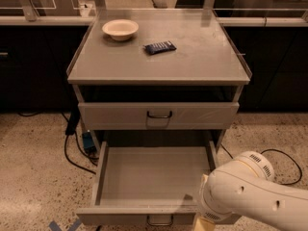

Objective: Close middle drawer

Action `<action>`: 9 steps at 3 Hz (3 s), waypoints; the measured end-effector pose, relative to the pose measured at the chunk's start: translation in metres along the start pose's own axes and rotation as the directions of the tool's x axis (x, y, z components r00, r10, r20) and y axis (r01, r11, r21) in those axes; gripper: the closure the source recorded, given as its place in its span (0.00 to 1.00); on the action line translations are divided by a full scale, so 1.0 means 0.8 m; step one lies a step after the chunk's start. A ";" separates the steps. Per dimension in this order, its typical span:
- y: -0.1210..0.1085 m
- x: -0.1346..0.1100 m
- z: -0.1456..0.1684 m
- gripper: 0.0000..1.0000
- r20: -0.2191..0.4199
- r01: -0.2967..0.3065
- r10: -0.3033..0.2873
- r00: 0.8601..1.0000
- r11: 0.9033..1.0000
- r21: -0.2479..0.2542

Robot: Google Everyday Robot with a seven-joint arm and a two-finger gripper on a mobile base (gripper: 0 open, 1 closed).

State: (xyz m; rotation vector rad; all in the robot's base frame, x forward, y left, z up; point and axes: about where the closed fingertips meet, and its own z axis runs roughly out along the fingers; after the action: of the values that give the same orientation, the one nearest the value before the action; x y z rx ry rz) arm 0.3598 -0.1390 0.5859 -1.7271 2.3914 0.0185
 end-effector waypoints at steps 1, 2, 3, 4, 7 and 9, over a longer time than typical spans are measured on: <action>0.000 0.000 0.000 0.00 0.000 0.000 0.000 1.000 1.000 0.000; 0.008 0.001 0.008 0.00 0.011 0.004 -0.004 1.000 1.000 0.017; 0.012 0.007 0.045 0.00 0.007 0.019 -0.019 1.000 0.999 0.051; 0.002 0.007 0.077 0.00 -0.009 0.028 -0.027 1.000 0.997 0.067; -0.019 0.026 0.146 0.00 -0.066 0.011 -0.004 0.998 0.994 0.110; -0.026 0.014 0.217 0.00 -0.035 0.058 -0.056 0.998 0.998 0.040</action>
Offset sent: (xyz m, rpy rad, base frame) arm -0.0081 0.0034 -0.0069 0.0130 -0.0442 -0.0042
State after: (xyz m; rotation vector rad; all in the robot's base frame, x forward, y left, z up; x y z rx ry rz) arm 0.4012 -0.1352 0.4154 -1.7900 2.3479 -0.0673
